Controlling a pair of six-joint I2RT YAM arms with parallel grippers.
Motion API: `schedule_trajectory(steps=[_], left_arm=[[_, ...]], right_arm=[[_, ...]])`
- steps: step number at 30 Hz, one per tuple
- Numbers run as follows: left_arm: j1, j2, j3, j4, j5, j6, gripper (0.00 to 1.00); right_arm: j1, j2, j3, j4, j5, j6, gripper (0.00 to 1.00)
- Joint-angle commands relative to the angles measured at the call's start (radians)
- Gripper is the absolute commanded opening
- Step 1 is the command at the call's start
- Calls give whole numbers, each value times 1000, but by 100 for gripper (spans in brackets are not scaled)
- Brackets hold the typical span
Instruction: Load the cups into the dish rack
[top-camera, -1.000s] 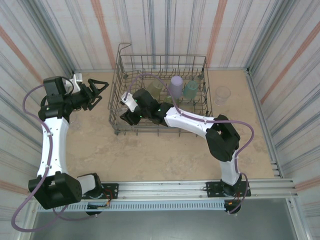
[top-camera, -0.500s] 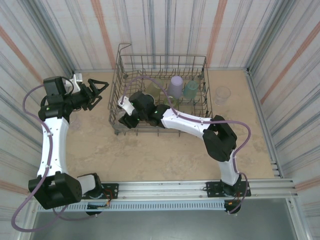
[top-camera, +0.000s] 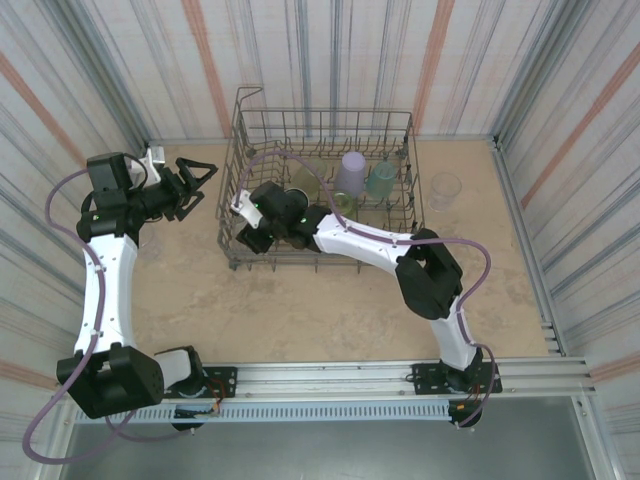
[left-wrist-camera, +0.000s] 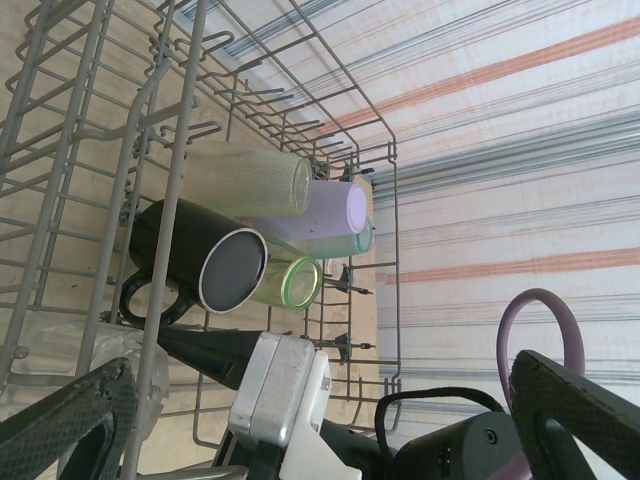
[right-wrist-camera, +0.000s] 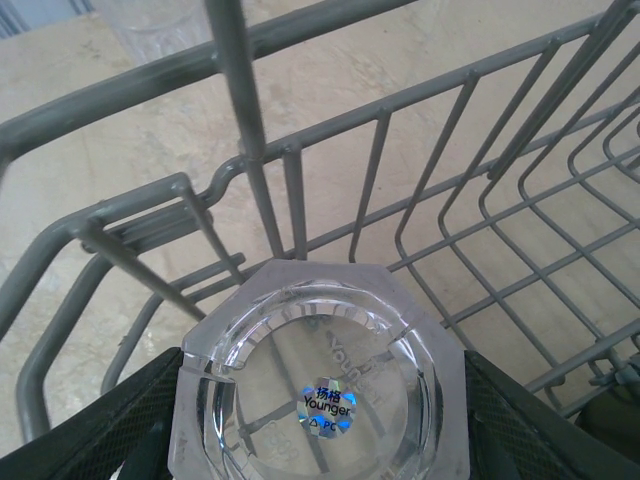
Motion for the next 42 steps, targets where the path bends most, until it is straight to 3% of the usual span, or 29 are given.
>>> schedule_trajectory(steps=[1,10,21,25,42], left_arm=[[13,-20,5,-12,-1,25,99],[14,-18,6,-12,-2,27,99],[13,-18,3,-11,0,27,99],[15,-19,4,-16,1,29,99],[30,-21,7,-20,20,30,99]], right_arm=[[23,40,30,-71,46,-30,59],[28,54,57,-83,52,-8,78],[27,29,44,-63,51,38,89],[27,-5,8,-37,77,42,99],[10,-214,-197,49,149,62,99]])
